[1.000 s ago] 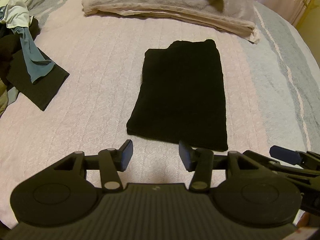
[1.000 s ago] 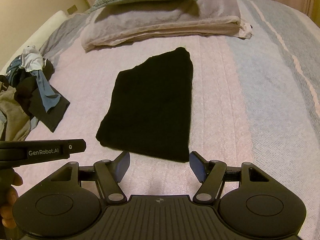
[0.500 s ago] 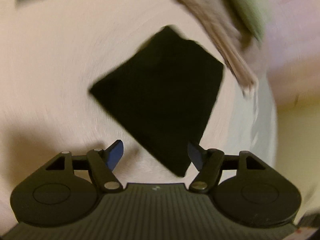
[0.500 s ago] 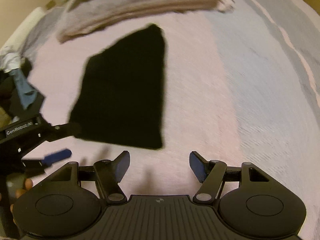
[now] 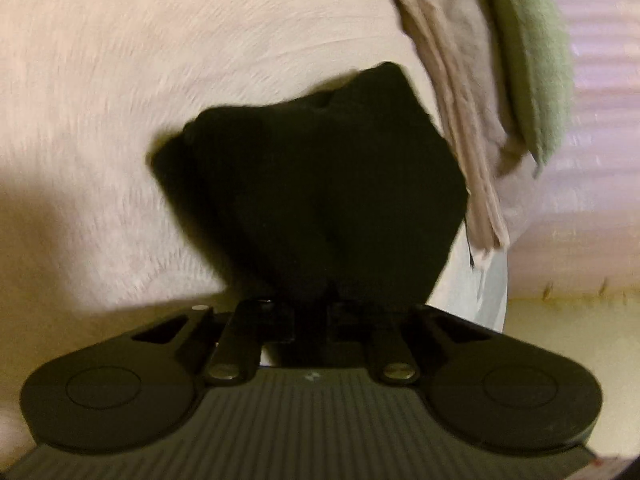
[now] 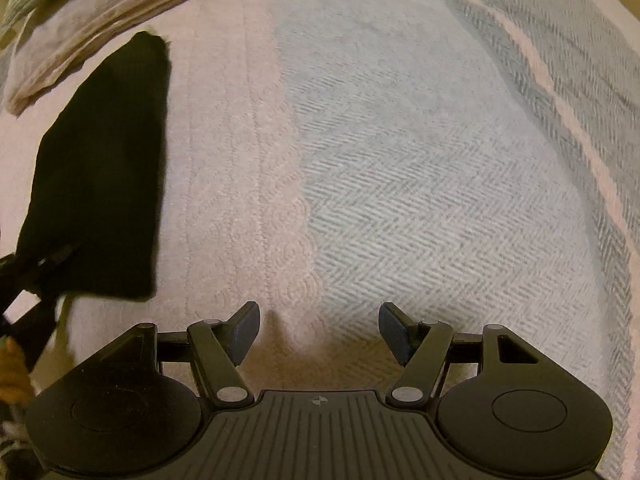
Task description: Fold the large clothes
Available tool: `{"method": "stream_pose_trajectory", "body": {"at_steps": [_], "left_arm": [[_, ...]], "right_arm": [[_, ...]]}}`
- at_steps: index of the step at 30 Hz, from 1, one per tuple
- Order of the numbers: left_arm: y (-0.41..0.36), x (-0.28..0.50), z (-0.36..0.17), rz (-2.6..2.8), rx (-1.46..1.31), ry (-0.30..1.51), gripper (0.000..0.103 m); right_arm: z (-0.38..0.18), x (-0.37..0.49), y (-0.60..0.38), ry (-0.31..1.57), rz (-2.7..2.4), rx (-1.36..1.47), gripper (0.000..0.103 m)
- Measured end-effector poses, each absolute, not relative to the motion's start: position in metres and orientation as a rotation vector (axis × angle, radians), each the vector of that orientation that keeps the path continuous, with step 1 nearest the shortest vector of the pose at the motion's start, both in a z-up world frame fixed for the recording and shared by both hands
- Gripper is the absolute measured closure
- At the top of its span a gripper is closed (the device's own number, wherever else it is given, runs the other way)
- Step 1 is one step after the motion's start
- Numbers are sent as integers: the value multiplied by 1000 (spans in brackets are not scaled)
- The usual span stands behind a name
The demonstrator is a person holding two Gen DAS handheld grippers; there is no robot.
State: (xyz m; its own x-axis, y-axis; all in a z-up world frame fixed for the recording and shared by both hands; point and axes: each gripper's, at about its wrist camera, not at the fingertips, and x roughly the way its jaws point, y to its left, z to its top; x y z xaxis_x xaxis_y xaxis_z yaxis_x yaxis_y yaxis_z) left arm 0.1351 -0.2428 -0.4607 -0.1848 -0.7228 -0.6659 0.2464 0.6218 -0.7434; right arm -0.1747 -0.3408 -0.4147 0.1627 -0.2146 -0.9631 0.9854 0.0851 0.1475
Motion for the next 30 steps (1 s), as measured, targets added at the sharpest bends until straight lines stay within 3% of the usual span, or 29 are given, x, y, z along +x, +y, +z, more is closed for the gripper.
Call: {"method": "stream_pose_trajectory", "body": {"at_steps": [7,9,10,14,17,19,22,24,30], "left_arm": [[-200,218,-403,-940,-234,1498,95],[-190,244,-399,-948,-161,1503,96],[-189,257,-399,-966,-116,1506,101],[-194,288,-417,-1007,-28,1525,101],[-188,287,-425,-994,-82,1511,94],[-170,278,-422,-976,-166,1485,73],[-142,262,-419,-922,-310,1465,55],[-137,251,-423,-925,-366,1471,50],[-163,269,-425,-923,-380,1446,49]], "right_arm": [[-417,-162,-330,1042,-1011,1054,40],[-417,-151,-323,1059,-924,1049,40],[-417,-144,-320,1062,-872,1048,40],[-419,-118,-318,1059,-667,1015,40],[-417,-104,-341,1045,-599,938,40],[-413,-100,-370,1015,-571,909,40],[-419,-101,-418,946,-546,969,40],[-424,-107,-448,867,-564,1059,39],[-444,-127,-443,554,-663,1391,36]]}}
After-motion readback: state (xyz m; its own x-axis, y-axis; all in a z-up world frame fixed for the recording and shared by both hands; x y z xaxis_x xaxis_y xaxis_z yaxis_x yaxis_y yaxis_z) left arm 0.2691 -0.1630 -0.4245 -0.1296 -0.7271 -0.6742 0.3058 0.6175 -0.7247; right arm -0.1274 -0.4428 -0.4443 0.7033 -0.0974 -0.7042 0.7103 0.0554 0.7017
